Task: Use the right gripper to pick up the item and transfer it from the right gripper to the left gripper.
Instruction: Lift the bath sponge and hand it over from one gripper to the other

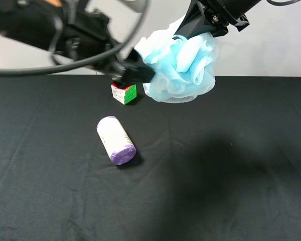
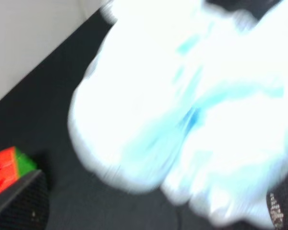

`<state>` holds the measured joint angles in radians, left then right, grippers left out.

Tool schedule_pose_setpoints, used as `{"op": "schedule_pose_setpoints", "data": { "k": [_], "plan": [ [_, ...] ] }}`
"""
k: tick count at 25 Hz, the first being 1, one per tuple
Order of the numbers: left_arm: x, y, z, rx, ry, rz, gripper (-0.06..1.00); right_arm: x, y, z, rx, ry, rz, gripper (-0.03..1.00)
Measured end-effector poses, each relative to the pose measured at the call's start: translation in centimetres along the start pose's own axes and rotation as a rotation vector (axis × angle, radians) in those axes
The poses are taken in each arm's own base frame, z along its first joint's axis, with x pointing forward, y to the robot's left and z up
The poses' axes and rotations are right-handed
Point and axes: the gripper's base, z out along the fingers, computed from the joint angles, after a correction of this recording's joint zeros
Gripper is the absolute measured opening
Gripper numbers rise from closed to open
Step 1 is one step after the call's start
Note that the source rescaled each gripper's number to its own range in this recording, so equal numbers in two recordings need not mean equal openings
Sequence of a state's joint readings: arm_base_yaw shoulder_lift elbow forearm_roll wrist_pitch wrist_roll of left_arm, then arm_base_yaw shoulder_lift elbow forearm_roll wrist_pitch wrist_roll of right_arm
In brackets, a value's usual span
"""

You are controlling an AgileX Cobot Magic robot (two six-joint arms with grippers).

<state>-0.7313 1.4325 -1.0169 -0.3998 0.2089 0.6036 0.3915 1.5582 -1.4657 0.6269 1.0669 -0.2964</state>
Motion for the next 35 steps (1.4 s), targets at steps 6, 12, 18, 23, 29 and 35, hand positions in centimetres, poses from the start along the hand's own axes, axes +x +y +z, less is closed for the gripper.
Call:
{"op": "schedule_pose_setpoints", "data": {
  "k": [6,12,18,23,29,35],
  "plan": [
    [-1.9,-1.8,3.0,0.059,-0.001,0.044,0.89,0.0,-0.1,0.0,0.006,0.003,-0.004,0.03],
    [-2.0,-2.5,5.1,0.078,0.024,0.065,0.84,0.0,-0.4,-0.1,0.03,0.005,-0.01,0.01],
    [-1.8,-2.5,5.4,0.079,0.031,0.066,0.45,0.0,-0.5,-0.1,0.033,0.004,-0.01,0.01],
    [-1.8,-2.5,5.5,0.079,0.033,0.067,0.03,0.0,-0.5,-0.2,0.034,0.003,-0.013,0.0],
    [-1.7,-2.5,5.5,0.079,0.034,0.067,0.03,0.0,-0.5,-0.2,0.034,0.003,-0.013,0.06],
    [-1.7,-2.5,5.5,0.079,0.033,0.064,0.02,0.0,-0.5,-0.2,0.036,0.001,-0.017,0.91]
  ]
}}
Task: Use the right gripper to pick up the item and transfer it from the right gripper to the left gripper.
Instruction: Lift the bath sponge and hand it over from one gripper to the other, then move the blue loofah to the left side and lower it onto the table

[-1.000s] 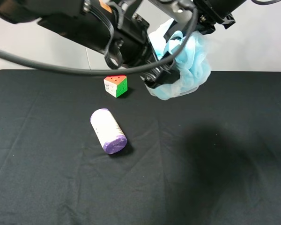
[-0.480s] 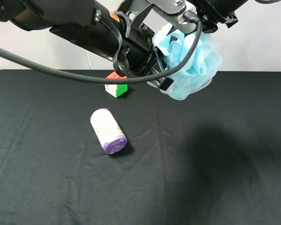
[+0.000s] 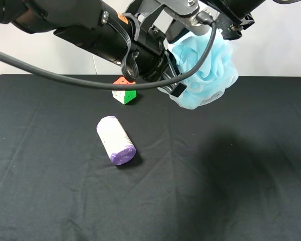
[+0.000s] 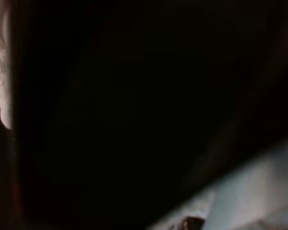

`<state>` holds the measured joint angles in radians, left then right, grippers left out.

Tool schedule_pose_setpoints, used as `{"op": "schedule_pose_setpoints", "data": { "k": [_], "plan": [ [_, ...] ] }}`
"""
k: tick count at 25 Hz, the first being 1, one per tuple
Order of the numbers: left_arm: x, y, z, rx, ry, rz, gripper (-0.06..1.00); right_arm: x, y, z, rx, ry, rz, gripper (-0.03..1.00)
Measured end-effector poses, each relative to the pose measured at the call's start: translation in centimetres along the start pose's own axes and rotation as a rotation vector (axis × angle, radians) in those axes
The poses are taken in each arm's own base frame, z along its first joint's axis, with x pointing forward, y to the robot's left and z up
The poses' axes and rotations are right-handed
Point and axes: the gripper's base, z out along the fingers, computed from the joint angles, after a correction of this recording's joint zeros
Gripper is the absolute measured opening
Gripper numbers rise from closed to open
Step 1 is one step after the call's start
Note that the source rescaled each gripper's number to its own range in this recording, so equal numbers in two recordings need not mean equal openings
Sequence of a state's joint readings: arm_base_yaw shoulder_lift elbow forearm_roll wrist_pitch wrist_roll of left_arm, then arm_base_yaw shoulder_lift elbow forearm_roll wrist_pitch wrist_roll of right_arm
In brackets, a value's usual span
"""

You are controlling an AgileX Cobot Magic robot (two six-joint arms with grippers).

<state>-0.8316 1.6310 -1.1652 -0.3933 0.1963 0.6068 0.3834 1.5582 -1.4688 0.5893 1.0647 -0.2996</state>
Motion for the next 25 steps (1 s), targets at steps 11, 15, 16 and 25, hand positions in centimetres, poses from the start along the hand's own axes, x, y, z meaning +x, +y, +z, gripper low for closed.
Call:
{"op": "schedule_pose_setpoints", "data": {
  "k": [11,15,16,25],
  "plan": [
    [-0.2,0.1,-0.6,-0.021,0.013,0.101,0.01,-0.7,1.3,-1.8,-0.005,0.034,-0.066,1.0],
    [0.0,0.9,-1.5,-0.027,0.04,0.1,0.01,-1.1,1.7,-2.7,0.009,0.035,-0.09,1.0],
    [0.1,1.2,-1.8,-0.033,0.045,0.092,0.01,-1.2,1.7,-2.8,0.021,0.034,-0.093,1.0],
    [1.1,5.8,-5.6,-0.115,0.094,-0.005,0.01,-1.3,1.7,-3.0,0.033,0.032,-0.087,1.0]
  ]
}}
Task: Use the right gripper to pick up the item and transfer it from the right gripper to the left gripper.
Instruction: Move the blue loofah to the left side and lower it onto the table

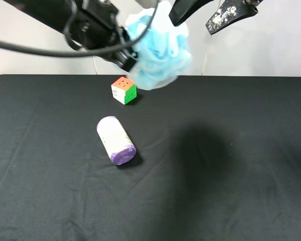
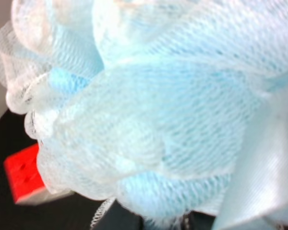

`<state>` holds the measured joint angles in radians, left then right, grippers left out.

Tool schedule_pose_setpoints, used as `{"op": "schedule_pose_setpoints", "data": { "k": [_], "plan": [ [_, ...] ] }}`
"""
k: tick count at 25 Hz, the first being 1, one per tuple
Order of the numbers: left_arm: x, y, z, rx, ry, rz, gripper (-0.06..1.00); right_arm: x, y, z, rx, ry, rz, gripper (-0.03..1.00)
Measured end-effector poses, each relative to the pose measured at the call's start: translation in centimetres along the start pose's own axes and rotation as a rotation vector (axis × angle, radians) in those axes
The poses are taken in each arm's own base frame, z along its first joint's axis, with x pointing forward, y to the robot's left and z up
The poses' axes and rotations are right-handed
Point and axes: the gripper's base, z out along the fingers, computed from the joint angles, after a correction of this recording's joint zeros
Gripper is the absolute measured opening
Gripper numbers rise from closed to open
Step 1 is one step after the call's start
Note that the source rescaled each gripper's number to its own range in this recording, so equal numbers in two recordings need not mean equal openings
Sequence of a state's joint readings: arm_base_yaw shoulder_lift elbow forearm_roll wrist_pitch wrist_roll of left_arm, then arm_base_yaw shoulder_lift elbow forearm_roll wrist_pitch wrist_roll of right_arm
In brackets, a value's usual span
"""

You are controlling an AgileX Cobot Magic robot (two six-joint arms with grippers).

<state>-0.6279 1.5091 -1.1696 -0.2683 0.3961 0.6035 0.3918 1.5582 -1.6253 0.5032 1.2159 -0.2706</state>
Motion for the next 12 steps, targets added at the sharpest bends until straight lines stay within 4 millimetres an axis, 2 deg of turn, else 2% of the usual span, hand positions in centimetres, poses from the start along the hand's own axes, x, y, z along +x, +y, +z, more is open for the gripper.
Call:
{"op": "schedule_pose_setpoints", "data": {
  "k": [7,12],
  "plan": [
    [2.0,3.8,-2.0,-0.061,0.082,-0.078,0.01,0.0,-0.2,0.0,0.017,0.005,-0.007,1.0],
    [3.7,6.5,-3.8,-0.116,0.126,-0.158,0.01,0.3,-0.8,-0.2,0.098,0.025,-0.012,1.0]
  ]
}}
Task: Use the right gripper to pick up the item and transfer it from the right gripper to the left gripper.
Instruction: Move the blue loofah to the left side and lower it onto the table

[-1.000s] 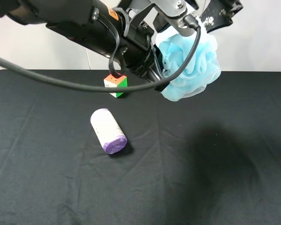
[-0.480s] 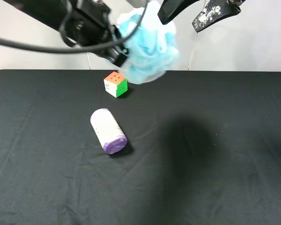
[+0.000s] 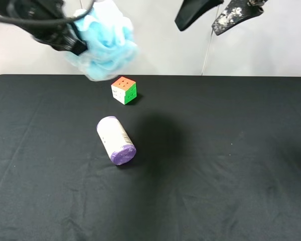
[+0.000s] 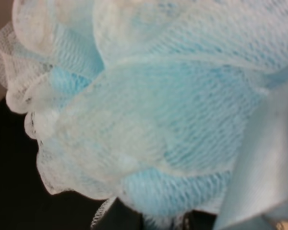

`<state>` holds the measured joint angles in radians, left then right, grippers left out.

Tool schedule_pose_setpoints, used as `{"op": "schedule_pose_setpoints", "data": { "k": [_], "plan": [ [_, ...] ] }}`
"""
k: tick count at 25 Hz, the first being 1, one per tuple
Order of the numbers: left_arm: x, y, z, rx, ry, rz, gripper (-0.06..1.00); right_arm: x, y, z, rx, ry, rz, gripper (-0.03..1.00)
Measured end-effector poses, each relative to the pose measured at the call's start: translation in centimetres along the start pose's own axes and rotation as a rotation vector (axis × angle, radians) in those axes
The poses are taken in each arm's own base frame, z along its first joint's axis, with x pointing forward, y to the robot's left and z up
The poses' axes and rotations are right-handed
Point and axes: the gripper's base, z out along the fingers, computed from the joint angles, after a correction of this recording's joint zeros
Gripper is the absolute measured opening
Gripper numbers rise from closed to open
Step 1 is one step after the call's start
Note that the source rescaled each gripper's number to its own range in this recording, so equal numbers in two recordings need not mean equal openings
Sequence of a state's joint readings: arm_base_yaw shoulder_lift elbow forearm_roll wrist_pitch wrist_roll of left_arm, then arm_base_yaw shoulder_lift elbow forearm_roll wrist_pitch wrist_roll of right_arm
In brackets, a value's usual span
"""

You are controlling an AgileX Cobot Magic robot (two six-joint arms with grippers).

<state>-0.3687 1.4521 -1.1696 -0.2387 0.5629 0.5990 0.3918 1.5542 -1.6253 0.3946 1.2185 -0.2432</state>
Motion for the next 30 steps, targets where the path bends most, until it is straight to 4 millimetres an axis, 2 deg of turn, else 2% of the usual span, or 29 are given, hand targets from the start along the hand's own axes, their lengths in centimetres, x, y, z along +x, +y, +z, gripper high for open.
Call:
{"op": "schedule_pose_setpoints", "data": {
  "k": [3,6,9,14,22,30],
  "plan": [
    [0.9,1.7,-0.9,-0.029,0.024,-0.061,0.01,0.4,-0.3,-1.2,0.091,-0.007,-0.007,1.0],
    [1.9,2.9,-1.6,-0.039,0.062,-0.111,0.01,1.6,-0.4,-3.0,0.186,-0.022,-0.023,1.0],
    [2.8,3.8,-2.0,-0.036,0.105,-0.148,0.01,3.9,0.0,-5.0,0.248,-0.03,-0.039,1.0],
    [3.7,4.8,-2.4,-0.048,0.134,-0.192,0.0,8.6,0.9,-6.6,0.271,-0.021,-0.042,1.0],
    [3.7,4.8,-2.5,-0.043,0.136,-0.195,0.0,17.3,1.7,-6.6,0.274,0.015,-0.035,1.0],
    [3.7,4.8,-2.5,-0.043,0.137,-0.196,0.0,23.9,1.8,-5.5,0.307,-0.163,-0.063,1.0]
  ]
}}
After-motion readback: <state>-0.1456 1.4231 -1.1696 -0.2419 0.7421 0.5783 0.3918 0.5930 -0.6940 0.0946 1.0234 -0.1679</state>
